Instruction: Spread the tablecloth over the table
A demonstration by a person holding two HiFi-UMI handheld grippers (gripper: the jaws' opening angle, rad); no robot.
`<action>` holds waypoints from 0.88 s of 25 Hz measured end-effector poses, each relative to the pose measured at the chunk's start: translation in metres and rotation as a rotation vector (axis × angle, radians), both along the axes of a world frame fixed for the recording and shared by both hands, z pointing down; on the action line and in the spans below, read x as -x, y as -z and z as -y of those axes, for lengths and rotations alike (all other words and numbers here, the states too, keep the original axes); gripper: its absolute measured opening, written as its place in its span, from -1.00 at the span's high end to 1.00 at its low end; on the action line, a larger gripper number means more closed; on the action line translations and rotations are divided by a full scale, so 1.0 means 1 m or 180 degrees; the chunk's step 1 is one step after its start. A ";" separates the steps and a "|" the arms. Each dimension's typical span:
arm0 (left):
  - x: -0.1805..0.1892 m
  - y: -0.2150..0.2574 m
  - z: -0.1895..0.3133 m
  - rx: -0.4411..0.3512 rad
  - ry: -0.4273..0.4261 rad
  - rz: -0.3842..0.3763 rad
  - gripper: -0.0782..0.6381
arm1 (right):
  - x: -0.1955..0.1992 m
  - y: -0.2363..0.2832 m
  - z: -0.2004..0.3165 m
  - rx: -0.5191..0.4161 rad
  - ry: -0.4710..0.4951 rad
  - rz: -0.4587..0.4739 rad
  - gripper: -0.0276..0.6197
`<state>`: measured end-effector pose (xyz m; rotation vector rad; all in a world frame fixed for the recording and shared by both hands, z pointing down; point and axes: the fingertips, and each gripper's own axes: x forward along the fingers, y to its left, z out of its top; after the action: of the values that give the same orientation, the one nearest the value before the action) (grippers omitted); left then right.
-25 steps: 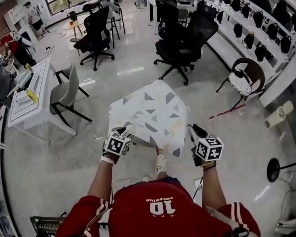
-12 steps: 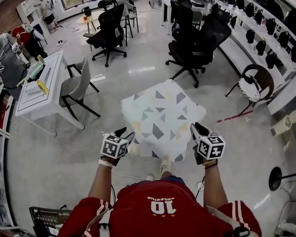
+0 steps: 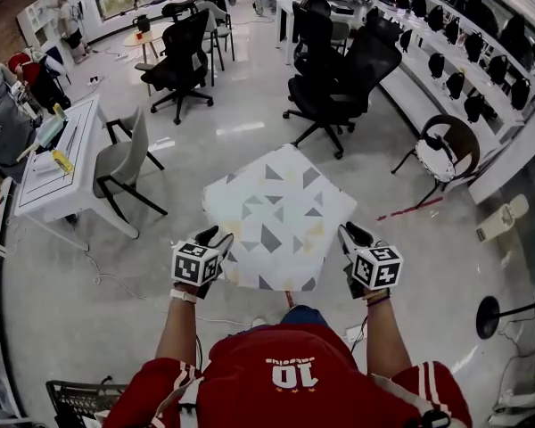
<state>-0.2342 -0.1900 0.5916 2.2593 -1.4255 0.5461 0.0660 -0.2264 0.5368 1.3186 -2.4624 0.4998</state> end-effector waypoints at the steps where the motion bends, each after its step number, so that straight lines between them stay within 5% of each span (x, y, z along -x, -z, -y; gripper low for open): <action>1: -0.005 0.005 0.001 -0.0029 -0.0021 -0.0027 0.25 | -0.004 0.003 0.003 -0.0015 -0.0015 -0.0001 0.64; 22: -0.082 0.130 0.057 -0.0831 0.0056 -0.0460 0.27 | -0.050 0.072 0.054 -0.0493 0.0181 0.0131 0.64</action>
<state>-0.1527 -0.2467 0.4612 2.4261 -1.5155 0.1941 0.1165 -0.2799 0.4651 1.3028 -2.6099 0.3314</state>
